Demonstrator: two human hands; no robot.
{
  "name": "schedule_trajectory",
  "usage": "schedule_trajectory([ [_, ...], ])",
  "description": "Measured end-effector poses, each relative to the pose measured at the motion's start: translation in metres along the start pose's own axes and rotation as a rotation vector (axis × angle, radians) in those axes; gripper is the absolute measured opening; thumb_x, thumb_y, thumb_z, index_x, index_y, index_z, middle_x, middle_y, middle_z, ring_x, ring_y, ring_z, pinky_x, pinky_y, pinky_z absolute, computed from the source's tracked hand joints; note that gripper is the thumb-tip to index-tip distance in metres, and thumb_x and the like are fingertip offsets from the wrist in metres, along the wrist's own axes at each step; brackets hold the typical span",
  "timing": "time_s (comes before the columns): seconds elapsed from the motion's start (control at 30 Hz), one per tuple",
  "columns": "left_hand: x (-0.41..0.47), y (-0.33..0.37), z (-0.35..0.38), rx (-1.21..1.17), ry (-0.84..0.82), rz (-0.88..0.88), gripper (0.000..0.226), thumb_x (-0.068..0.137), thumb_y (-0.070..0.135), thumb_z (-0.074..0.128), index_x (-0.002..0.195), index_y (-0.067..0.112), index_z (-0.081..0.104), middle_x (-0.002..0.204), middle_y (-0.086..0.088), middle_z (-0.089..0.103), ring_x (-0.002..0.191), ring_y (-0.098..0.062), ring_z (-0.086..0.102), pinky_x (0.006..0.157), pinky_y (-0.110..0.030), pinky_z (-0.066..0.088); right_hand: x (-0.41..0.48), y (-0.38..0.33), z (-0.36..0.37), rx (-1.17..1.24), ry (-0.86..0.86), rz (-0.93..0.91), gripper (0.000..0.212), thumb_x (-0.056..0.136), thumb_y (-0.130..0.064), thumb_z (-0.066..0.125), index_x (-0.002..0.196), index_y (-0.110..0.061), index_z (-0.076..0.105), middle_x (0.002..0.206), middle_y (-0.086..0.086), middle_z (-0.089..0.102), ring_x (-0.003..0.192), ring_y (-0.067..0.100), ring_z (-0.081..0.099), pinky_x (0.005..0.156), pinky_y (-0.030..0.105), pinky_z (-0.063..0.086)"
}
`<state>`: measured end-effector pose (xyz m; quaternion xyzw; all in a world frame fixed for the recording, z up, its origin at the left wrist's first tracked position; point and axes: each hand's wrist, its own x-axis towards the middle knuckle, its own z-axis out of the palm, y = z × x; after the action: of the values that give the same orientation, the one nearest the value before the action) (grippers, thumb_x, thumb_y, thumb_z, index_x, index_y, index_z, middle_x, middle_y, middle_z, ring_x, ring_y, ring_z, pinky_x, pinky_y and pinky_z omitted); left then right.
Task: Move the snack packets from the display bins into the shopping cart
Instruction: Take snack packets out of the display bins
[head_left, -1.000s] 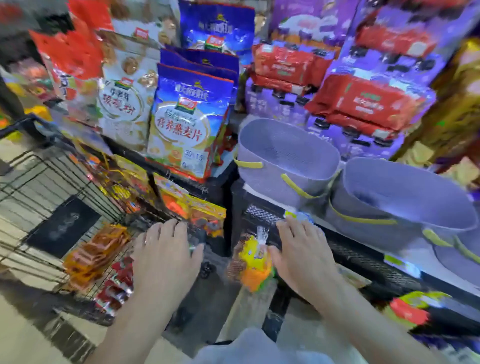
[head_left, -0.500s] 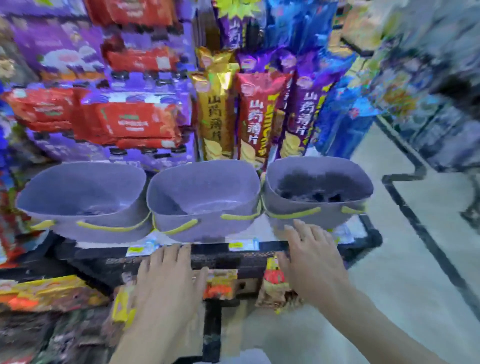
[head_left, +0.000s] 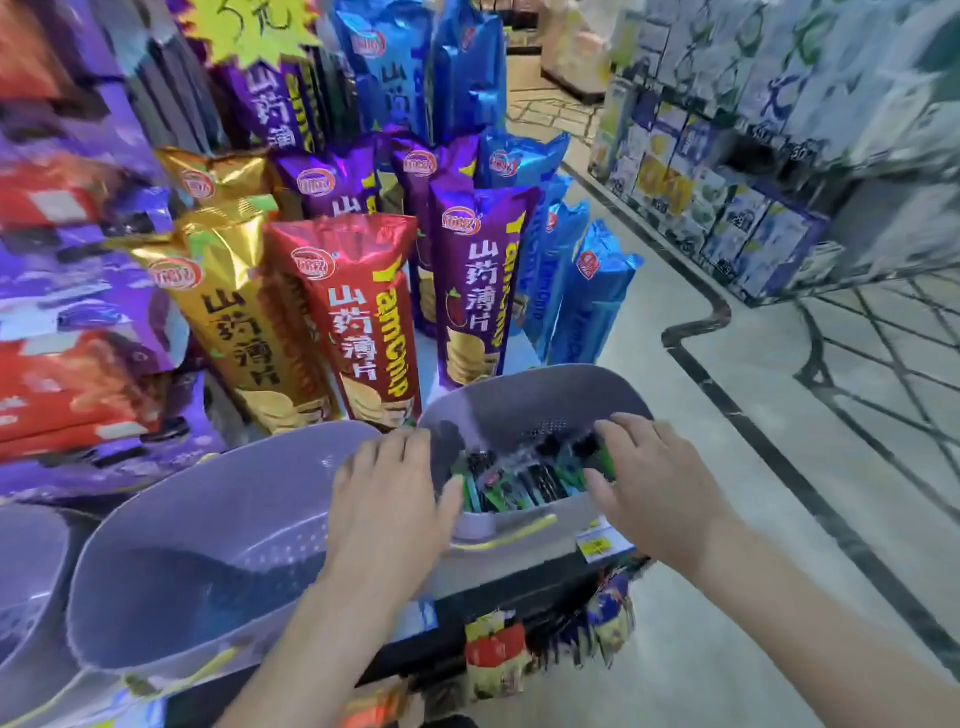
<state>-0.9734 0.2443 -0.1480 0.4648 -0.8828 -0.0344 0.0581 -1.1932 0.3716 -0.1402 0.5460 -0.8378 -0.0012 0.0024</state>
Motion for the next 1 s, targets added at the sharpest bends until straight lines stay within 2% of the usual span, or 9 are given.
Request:
schedule_trajectory([
  [0.07, 0.032, -0.001, 0.013, -0.047, -0.010, 0.006, 0.058, 0.104, 0.056, 0.045, 0.151, 0.022, 0.042, 0.152, 0.000, 0.053, 0.138, -0.024, 0.048, 0.106, -0.039, 0.044, 0.032, 0.009, 0.010, 0.047, -0.062, -0.010, 0.059, 0.101, -0.043, 0.053, 0.152, -0.014, 0.045, 0.151, 0.007, 0.050, 0.137, 0.033, 0.047, 0.111, 0.044, 0.041],
  [0.13, 0.057, -0.002, 0.026, -0.087, -0.034, -0.006, 0.059, 0.105, 0.053, 0.047, 0.152, 0.019, 0.042, 0.149, -0.003, 0.055, 0.137, -0.026, 0.049, 0.105, -0.040, 0.045, 0.061, 0.013, 0.021, 0.115, -0.170, -0.070, 0.056, 0.103, -0.040, 0.052, 0.154, -0.020, 0.041, 0.152, 0.003, 0.049, 0.138, 0.028, 0.045, 0.114, 0.038, 0.037],
  [0.23, 0.078, -0.006, 0.046, -0.089, -0.071, -0.021, 0.064, 0.105, 0.051, 0.048, 0.156, 0.014, 0.037, 0.147, -0.007, 0.060, 0.132, -0.028, 0.056, 0.104, -0.039, 0.047, 0.101, 0.011, 0.042, 0.193, -0.386, -0.215, 0.046, 0.100, -0.028, 0.060, 0.145, -0.020, 0.054, 0.143, 0.002, 0.058, 0.132, 0.022, 0.052, 0.107, 0.029, 0.037],
  [0.37, 0.085, -0.011, 0.069, -0.097, -0.122, -0.040, 0.066, 0.105, 0.049, 0.044, 0.160, 0.015, 0.034, 0.143, -0.007, 0.064, 0.128, -0.029, 0.058, 0.110, -0.040, 0.034, 0.141, 0.003, 0.067, 0.236, -0.562, -0.282, 0.047, 0.098, -0.031, 0.066, 0.143, -0.020, 0.058, 0.142, 0.000, 0.061, 0.129, 0.021, 0.056, 0.102, 0.030, 0.043],
  [0.47, 0.086, -0.013, 0.074, -0.153, -0.099, -0.057, 0.062, 0.103, 0.045, 0.046, 0.158, 0.019, 0.038, 0.136, -0.004, 0.068, 0.121, -0.026, 0.060, 0.109, -0.039, 0.030, 0.161, -0.002, 0.089, 0.250, -0.631, -0.301, 0.045, 0.095, -0.034, 0.068, 0.138, -0.022, 0.061, 0.137, -0.002, 0.065, 0.122, 0.021, 0.060, 0.093, 0.028, 0.045],
  [0.63, 0.086, -0.013, 0.076, -0.155, -0.065, -0.064, 0.066, 0.097, 0.046, 0.037, 0.156, 0.018, 0.043, 0.125, -0.003, 0.073, 0.113, -0.025, 0.064, 0.106, -0.039, 0.035, 0.179, -0.008, 0.120, 0.099, -0.747, -0.404, 0.042, 0.090, -0.035, 0.069, 0.122, -0.010, 0.063, 0.122, 0.013, 0.066, 0.111, 0.036, 0.061, 0.094, 0.046, 0.052],
  [0.77, 0.084, -0.012, 0.077, -0.140, -0.052, -0.072, 0.062, 0.098, 0.041, 0.045, 0.154, 0.015, 0.047, 0.127, -0.007, 0.073, 0.111, -0.028, 0.065, 0.104, -0.039, 0.035, 0.190, -0.003, 0.125, 0.047, -0.778, -0.527, 0.047, 0.087, -0.043, 0.076, 0.123, -0.015, 0.062, 0.127, 0.009, 0.058, 0.116, 0.031, 0.051, 0.098, 0.042, 0.048],
  [0.9, 0.082, -0.010, 0.077, -0.149, -0.036, -0.077, 0.059, 0.098, 0.038, 0.051, 0.154, 0.016, 0.048, 0.129, -0.005, 0.072, 0.112, -0.029, 0.066, 0.106, -0.040, 0.035, 0.200, 0.007, 0.118, 0.051, -0.866, -0.651, 0.034, 0.089, -0.031, 0.079, 0.113, -0.012, 0.065, 0.119, 0.008, 0.063, 0.104, 0.026, 0.056, 0.078, 0.034, 0.041],
  [1.0, 0.082, -0.009, 0.079, -0.148, -0.010, -0.075, 0.056, 0.098, 0.032, 0.062, 0.150, 0.015, 0.051, 0.121, -0.006, 0.075, 0.106, -0.031, 0.067, 0.104, -0.043, 0.042, 0.201, 0.015, 0.112, 0.085, -0.878, -0.697, 0.035, 0.089, -0.032, 0.079, 0.110, -0.007, 0.066, 0.109, 0.011, 0.066, 0.093, 0.028, 0.058, 0.074, 0.037, 0.042],
])
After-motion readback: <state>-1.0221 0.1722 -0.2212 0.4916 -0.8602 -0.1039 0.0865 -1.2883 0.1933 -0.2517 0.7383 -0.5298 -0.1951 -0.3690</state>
